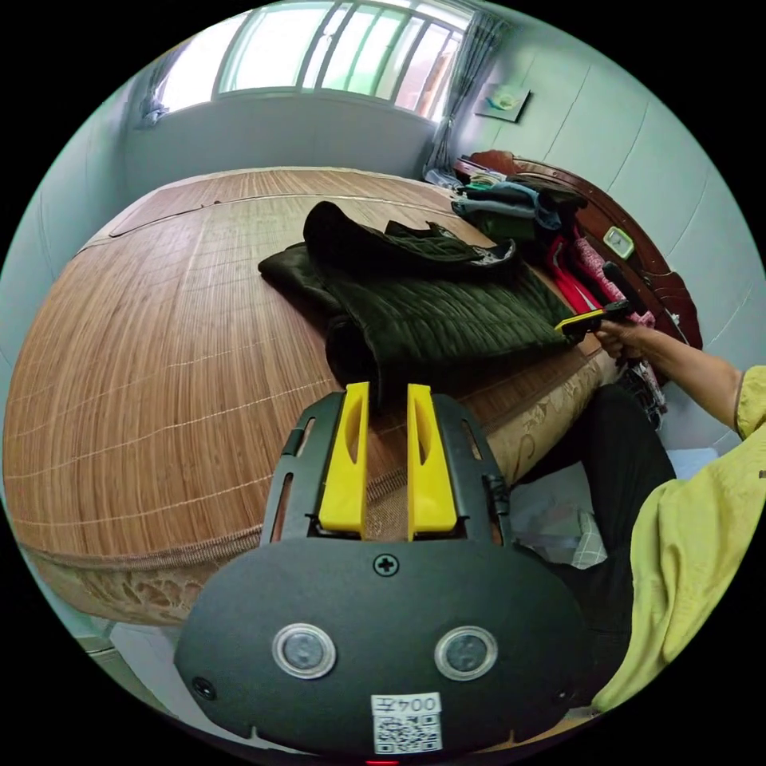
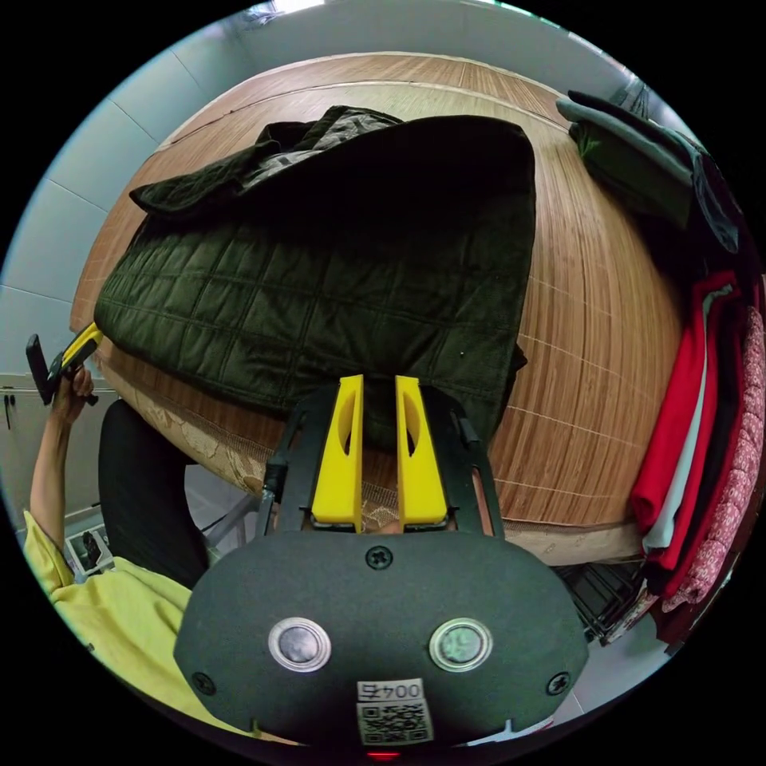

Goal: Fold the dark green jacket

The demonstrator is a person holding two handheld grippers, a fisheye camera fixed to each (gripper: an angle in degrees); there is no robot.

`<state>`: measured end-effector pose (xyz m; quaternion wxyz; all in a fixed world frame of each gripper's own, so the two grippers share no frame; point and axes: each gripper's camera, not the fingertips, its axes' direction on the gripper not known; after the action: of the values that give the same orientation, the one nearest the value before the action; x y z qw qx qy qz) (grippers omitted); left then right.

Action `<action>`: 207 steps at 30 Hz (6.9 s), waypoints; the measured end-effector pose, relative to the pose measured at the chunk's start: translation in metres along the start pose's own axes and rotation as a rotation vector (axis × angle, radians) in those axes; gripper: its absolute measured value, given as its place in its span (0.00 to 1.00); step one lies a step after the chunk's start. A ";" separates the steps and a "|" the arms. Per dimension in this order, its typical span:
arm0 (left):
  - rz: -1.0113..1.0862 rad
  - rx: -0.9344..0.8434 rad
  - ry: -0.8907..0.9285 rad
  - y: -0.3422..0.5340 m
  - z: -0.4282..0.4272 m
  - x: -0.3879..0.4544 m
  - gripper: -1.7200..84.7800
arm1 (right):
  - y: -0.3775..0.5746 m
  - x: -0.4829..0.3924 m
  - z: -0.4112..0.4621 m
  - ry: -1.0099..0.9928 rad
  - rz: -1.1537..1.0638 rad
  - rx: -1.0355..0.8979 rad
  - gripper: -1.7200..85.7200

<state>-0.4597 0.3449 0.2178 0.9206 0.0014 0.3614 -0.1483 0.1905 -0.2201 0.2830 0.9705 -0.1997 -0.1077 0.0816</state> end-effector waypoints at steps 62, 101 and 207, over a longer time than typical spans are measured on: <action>-0.058 -0.167 -0.134 -0.090 0.080 0.134 0.02 | 0.173 0.065 -0.041 -0.108 0.018 0.376 0.08; -0.144 -0.120 -0.231 -0.251 0.040 0.026 0.02 | -0.102 -0.027 0.043 0.048 -0.363 -0.425 0.12; -0.069 -0.128 0.136 0.100 -0.087 -0.078 0.04 | 0.246 0.123 -0.081 -0.296 -0.262 0.135 0.05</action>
<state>-0.5442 0.4714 0.1949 0.8866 -0.0598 0.4314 -0.1559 0.3005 -0.0024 0.1322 0.9576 -0.1044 -0.2683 -0.0097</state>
